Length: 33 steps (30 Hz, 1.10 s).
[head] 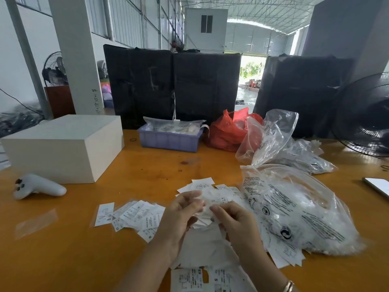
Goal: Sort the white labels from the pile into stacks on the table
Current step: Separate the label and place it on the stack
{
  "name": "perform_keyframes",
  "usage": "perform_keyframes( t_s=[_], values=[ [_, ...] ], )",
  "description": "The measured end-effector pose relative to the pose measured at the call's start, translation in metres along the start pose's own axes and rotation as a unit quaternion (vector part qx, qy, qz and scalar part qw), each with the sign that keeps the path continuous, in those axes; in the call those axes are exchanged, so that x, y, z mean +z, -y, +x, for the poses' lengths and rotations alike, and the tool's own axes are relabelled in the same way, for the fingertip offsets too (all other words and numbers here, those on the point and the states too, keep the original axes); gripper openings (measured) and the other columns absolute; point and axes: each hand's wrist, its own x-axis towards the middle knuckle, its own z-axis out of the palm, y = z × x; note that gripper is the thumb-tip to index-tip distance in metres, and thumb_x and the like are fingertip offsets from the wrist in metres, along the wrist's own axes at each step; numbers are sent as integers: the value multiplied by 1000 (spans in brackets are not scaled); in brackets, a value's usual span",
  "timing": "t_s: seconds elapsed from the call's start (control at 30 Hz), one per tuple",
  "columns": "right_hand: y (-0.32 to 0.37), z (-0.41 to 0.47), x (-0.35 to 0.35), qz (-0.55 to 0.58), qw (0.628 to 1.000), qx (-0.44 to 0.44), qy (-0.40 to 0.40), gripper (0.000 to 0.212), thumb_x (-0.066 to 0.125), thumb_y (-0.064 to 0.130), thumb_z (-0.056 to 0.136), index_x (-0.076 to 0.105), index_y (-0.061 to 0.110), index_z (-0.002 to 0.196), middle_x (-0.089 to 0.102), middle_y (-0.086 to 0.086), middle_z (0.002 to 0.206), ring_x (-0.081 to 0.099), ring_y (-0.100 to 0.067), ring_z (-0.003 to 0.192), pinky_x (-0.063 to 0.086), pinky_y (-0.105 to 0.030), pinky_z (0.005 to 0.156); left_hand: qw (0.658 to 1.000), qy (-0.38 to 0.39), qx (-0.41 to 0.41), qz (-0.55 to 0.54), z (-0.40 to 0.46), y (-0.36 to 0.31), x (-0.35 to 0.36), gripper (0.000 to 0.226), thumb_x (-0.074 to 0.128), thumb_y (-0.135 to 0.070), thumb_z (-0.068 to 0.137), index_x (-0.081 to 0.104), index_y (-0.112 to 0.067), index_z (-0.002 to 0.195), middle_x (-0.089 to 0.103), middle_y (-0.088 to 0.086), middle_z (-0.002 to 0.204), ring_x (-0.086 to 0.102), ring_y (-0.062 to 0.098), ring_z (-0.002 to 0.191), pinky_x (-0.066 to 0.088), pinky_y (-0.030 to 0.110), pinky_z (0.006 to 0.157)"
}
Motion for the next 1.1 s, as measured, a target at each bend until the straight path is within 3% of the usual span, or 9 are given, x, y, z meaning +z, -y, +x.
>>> perform_keyframes(
  t_s=[0.17, 0.37, 0.47, 0.53, 0.63, 0.73, 0.87, 0.97, 1.1],
  values=[
    [8, -1, -6, 32, 999, 20, 35, 23, 71, 46, 63, 71, 22, 64, 66, -8, 62, 49, -6, 48, 38, -17, 46, 994, 94, -43, 22, -4, -8, -2, 41, 76, -35, 65, 75, -18, 102, 68, -4, 76, 62, 5, 67, 47, 20, 59],
    [8, -4, -7, 21, 999, 12, 43, 30, 70, 46, 62, 66, 16, 63, 62, 1, 52, 48, -7, 45, 38, -16, 46, 993, 102, -32, 53, -4, -8, -6, 36, 80, -40, 57, 76, -31, 93, 66, -15, 67, 58, 0, 64, 47, 21, 65],
    [8, -3, -8, 3, 999, 9, 41, 32, 68, 48, 62, 66, 16, 65, 63, 1, 52, 49, -6, 46, 39, -16, 48, 991, 121, -35, 54, -2, -5, -7, 38, 81, -40, 59, 77, -24, 93, 65, -13, 70, 57, 2, 65, 47, 22, 63],
    [9, -3, -8, 0, 999, 10, 43, 34, 67, 49, 63, 67, 15, 66, 62, 1, 53, 49, -8, 47, 39, -18, 49, 990, 127, -38, 50, -2, -3, -6, 27, 81, -36, 64, 77, -18, 83, 64, -5, 73, 58, 5, 65, 47, 20, 60],
    [8, -3, -9, 49, 997, 19, 50, 32, 64, 43, 75, 74, 12, 74, 63, -2, 64, 54, -17, 57, 42, -24, 56, 995, 92, -23, 38, -1, -3, -5, 16, 80, -35, 65, 73, -21, 68, 67, 0, 78, 61, 9, 72, 48, 22, 63],
    [8, -1, -11, 88, 995, 28, 35, 15, 59, 13, 91, 73, 17, 94, 68, -6, 91, 70, -20, 74, 52, -23, 64, 999, 27, -7, 17, 1, -4, -5, 16, 77, -40, 61, 75, -24, 65, 74, -1, 83, 66, 6, 73, 46, 23, 65],
    [5, 0, -11, 111, 993, 25, 13, 38, 62, -3, 87, 61, 25, 113, 64, -9, 93, 70, -22, 69, 54, -25, 60, 999, -44, 9, 18, 2, -5, -6, 15, 74, -40, 62, 76, -26, 64, 76, 1, 81, 68, 4, 66, 48, 23, 65],
    [4, 1, -10, 165, 986, 33, -1, 40, 68, 0, 83, 61, 30, 109, 63, -3, 69, 67, -20, 64, 54, -24, 60, 998, -60, 19, 26, 3, -5, -5, 16, 74, -44, 61, 77, -29, 66, 76, 0, 81, 68, 4, 66, 48, 21, 62],
    [4, -1, -10, 250, 966, 68, -3, 11, 71, 13, 76, 76, 22, 80, 69, -6, 73, 64, -17, 61, 53, -23, 57, 997, -58, 27, 43, 3, -4, -6, 18, 70, -48, 64, 76, -33, 70, 76, -1, 82, 69, 4, 69, 49, 18, 60]
  ],
)
